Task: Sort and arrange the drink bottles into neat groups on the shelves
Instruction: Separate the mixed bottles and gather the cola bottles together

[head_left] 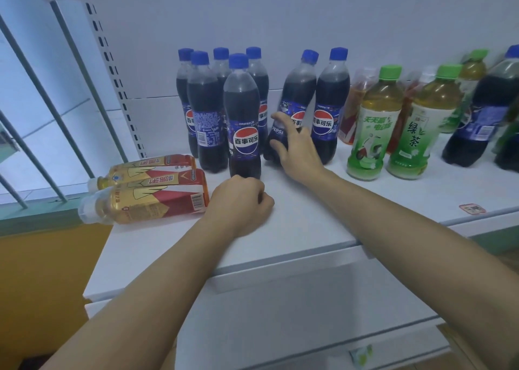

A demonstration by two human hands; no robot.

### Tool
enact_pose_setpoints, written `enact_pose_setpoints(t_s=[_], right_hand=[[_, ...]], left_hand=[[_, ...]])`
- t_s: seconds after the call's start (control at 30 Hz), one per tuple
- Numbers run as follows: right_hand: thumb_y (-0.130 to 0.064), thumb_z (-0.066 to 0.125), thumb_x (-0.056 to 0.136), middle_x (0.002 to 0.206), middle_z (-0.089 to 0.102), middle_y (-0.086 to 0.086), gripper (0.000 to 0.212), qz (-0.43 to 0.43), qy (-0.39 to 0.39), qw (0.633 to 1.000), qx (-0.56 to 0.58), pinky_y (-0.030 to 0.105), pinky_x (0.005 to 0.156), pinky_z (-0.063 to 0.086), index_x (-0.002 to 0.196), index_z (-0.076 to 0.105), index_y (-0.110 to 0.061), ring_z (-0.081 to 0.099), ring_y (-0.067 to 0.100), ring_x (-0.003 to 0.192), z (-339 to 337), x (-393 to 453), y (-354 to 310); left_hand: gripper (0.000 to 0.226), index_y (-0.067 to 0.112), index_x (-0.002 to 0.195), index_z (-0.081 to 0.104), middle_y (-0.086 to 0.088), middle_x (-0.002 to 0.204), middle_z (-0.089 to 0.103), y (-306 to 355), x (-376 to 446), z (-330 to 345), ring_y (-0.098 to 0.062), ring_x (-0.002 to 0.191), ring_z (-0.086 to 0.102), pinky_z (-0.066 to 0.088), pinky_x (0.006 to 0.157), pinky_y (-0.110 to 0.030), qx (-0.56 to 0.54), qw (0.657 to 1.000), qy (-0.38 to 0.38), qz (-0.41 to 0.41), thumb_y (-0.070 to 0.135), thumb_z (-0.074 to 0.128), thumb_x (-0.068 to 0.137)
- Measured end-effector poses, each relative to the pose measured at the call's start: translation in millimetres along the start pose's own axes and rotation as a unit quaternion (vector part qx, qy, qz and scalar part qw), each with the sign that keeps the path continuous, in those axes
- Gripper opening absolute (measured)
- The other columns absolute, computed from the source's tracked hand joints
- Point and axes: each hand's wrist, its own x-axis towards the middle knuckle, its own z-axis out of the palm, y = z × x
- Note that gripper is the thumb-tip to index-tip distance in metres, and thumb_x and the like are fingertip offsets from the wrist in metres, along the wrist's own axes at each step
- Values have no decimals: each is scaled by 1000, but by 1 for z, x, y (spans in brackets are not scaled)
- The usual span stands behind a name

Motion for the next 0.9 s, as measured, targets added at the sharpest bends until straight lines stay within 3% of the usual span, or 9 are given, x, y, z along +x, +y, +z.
enact_pose_setpoints(t_s=[0.07,0.27,0.47,0.57,0.63,0.7,0.8,0.9], right_hand=[[-27,57,103,125,42,12,52,-17,-5,1000,-23,44,101,47,144,33,-48,54,31,106,2,-3,0],[-20,55,103,143,36,17,56,-51,-27,995,-85,52,106,46,149,34,-44,46,40,127,3,-5,3],[-14,56,99,151,28,19,60,-67,-34,994,-83,54,110,42,151,37,-38,39,43,133,-2,-14,1],[-15,59,97,155,26,17,52,-82,46,994,-61,48,112,38,144,47,-33,34,39,139,-11,-22,-7],[-16,59,94,141,41,14,39,-118,150,981,-28,41,104,46,131,55,-27,44,31,127,-21,-27,-17],[-13,58,91,124,50,10,30,-186,196,963,16,37,95,49,121,56,-20,49,25,113,-29,-37,-29],[-8,61,89,113,57,9,27,-284,140,947,57,37,88,50,116,56,-12,52,21,101,-25,-59,-53],[-13,63,91,111,61,6,23,-317,19,946,62,40,86,55,114,59,-12,56,19,97,-10,-78,-91]], left_hand=[[31,16,67,53,-4,66,57,0,0,0,-28,68,57,42,57,-32,1,1000,1,-3,37,51,90],[31,19,66,48,-3,67,56,3,-4,-1,-27,68,57,46,58,-33,16,1000,-3,-9,38,50,90],[28,16,79,52,-3,80,57,13,-16,-5,-29,79,57,39,62,-36,40,999,-12,-25,36,45,99],[24,16,86,55,-3,87,57,15,-34,-13,-27,84,55,46,70,-39,27,1000,-5,-3,34,47,100],[20,18,88,56,0,85,56,10,-54,-24,-23,81,53,46,70,-37,-6,999,-23,40,35,52,99],[16,23,90,54,7,82,54,-1,-76,-38,-12,76,50,42,66,-31,-27,995,-56,75,37,54,99],[16,34,86,49,15,80,53,-28,-102,-62,-6,73,51,35,60,-19,-23,994,-93,50,40,56,99],[24,35,78,45,15,78,55,-54,-122,-81,-7,69,52,37,60,-22,-21,995,-100,9,37,57,99]])
